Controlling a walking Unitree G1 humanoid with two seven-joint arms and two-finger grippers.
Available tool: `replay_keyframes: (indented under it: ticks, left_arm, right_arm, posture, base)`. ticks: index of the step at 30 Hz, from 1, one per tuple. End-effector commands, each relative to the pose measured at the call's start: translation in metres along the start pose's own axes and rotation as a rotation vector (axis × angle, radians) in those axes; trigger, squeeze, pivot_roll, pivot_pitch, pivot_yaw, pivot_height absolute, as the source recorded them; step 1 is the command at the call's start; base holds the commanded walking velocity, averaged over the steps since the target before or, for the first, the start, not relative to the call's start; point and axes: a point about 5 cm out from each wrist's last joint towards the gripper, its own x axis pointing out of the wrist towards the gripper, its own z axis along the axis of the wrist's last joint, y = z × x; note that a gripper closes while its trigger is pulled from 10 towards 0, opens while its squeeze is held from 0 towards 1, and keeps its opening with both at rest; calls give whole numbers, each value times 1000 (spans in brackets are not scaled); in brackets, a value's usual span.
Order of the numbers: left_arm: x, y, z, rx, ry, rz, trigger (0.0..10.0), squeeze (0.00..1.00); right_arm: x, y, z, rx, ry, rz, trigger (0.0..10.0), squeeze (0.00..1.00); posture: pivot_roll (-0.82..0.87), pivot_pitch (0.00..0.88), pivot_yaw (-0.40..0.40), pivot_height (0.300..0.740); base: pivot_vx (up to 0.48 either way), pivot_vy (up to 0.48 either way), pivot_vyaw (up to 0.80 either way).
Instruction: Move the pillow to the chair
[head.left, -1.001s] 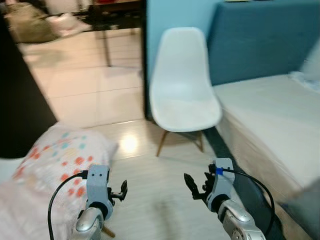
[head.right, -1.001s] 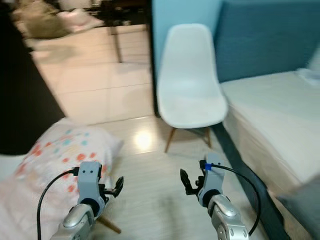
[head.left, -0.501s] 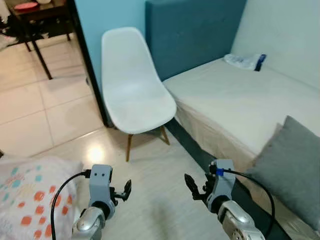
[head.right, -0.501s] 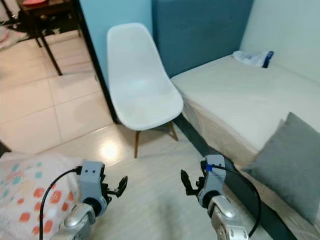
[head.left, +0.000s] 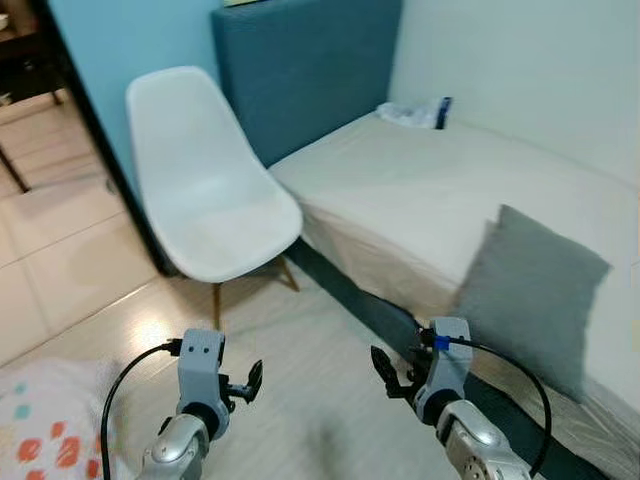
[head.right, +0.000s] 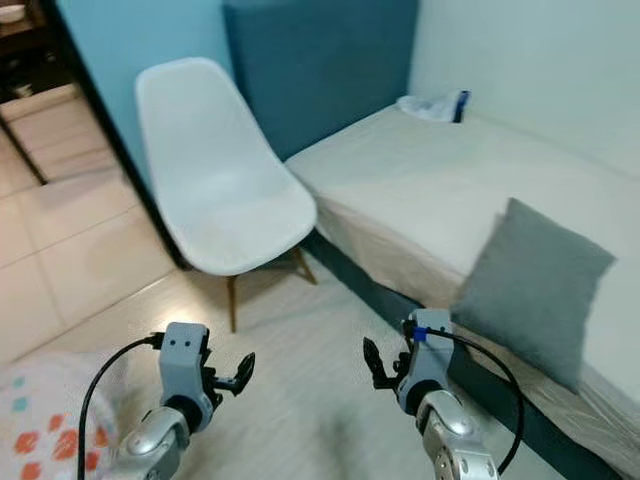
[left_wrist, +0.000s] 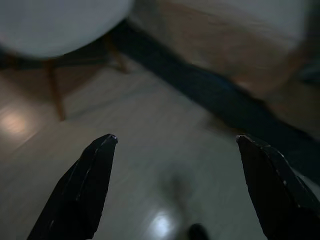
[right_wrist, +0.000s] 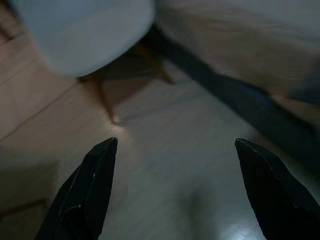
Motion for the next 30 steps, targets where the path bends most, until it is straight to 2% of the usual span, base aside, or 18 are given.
replay_keyframes:
  ticks: [1, 13, 30]
  left_arm:
    - [-4, 6, -5, -2, 14, 16, 10000, 0]
    - [-2, 5, -2, 11, -1, -6, 10000, 0]
    - [1, 5, 0, 3, -16, 6, 10000, 0]
  right_arm:
    - [-1, 3, -4, 19, 14, 4, 10000, 0]
    - [-2, -4, -2, 82, -13, -61, 10000, 0]
    - [-2, -6, -1, 94, -16, -75, 10000, 0]
  posture:
    - [-71, 103, 24, 740]
    - [-75, 103, 31, 740]
    - [-75, 103, 28, 740]
  base:
    - [0, 0, -725]
    - [0, 0, -725]
    - [0, 0, -725]
